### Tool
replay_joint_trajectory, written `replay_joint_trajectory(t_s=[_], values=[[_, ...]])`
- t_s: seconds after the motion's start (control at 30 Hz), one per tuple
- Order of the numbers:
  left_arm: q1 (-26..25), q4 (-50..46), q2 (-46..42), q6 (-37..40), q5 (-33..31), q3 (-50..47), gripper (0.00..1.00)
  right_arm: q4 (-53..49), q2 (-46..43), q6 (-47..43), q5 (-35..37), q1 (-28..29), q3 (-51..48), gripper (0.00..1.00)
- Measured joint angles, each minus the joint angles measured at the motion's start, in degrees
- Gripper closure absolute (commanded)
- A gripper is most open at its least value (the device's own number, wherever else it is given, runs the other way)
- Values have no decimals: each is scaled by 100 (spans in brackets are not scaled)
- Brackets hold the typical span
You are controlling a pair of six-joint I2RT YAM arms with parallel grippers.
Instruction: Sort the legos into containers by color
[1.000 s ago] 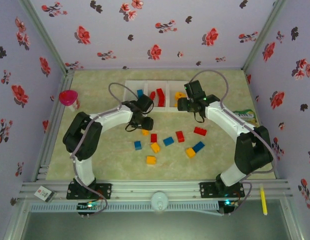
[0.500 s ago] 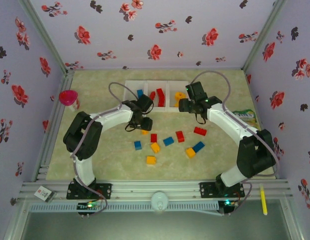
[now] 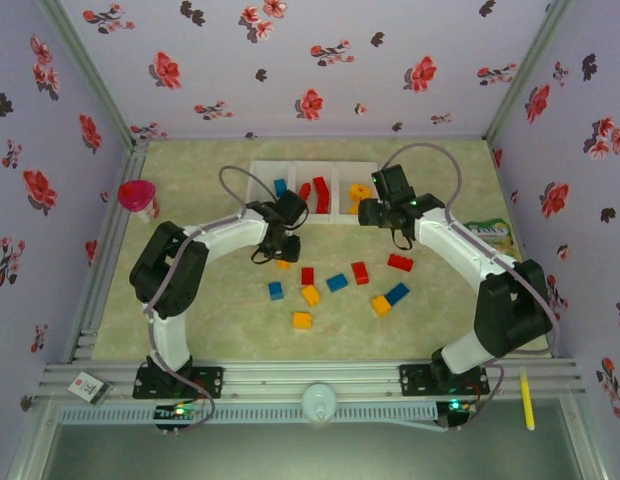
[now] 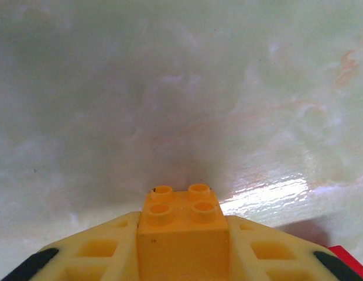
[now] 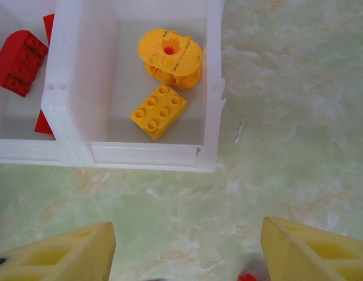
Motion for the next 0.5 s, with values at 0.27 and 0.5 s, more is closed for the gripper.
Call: replay_joint_trajectory(t_s=[0.27,0.5], values=[[0,-125,39,-2,-2,278,76,4,-149,2,11,0,-125,32],[0,-444,39,140,-28,1270,77,44,-391,7,13,0,-348,32]])
